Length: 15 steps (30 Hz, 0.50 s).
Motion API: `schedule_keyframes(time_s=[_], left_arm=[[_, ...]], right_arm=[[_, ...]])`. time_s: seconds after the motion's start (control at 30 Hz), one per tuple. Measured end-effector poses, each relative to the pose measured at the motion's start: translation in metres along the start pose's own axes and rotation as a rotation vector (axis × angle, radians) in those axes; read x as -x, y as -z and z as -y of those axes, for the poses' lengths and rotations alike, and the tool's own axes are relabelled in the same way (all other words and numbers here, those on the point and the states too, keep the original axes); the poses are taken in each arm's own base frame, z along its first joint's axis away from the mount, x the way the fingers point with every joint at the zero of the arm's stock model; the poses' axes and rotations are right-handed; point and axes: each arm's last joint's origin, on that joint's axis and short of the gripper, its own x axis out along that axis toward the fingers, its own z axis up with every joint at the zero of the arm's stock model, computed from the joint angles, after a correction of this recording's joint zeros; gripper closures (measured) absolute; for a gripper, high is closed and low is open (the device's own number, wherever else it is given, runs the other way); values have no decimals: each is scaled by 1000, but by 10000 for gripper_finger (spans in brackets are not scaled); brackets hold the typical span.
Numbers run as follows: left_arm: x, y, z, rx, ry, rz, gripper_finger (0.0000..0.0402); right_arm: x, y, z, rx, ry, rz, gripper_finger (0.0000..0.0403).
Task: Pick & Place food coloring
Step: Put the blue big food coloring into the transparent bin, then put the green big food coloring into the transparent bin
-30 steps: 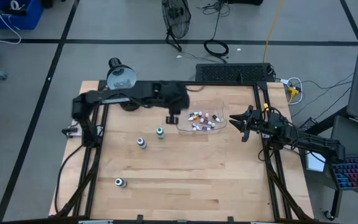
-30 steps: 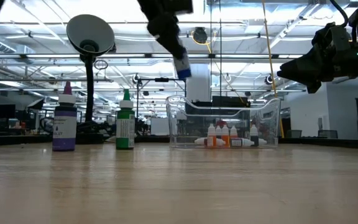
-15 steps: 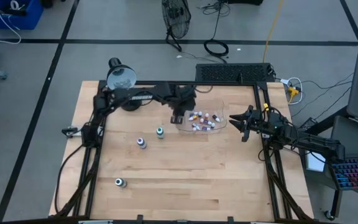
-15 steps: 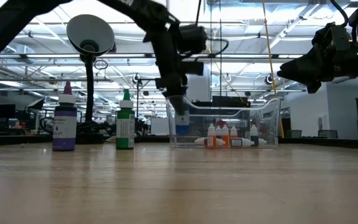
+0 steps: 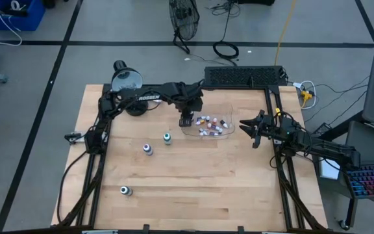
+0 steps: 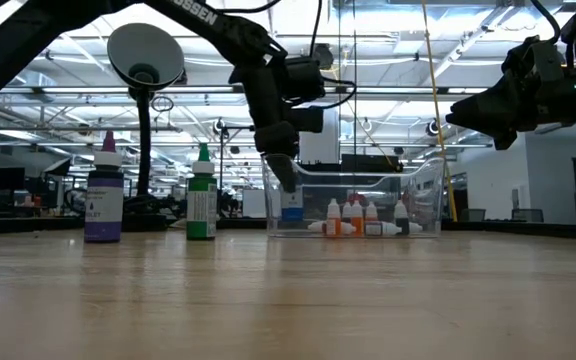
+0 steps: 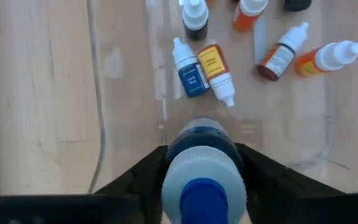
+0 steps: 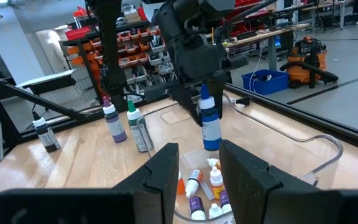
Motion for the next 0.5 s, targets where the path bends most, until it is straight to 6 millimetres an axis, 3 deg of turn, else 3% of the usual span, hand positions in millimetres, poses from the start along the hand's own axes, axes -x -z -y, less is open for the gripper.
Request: schedule_keyframes(time_s=[0.17, 0.33, 0.5], left_arm=[[0, -4, 2, -2, -43, 12, 175], [0, -6, 4, -17, -140, -19, 155], [26, -10, 10, -20, -299, -37, 148]], right_arm=[[0, 0, 0, 0, 0, 0, 298], [0, 0, 0, 0, 0, 0, 298], [0, 0, 0, 0, 0, 0, 298]])
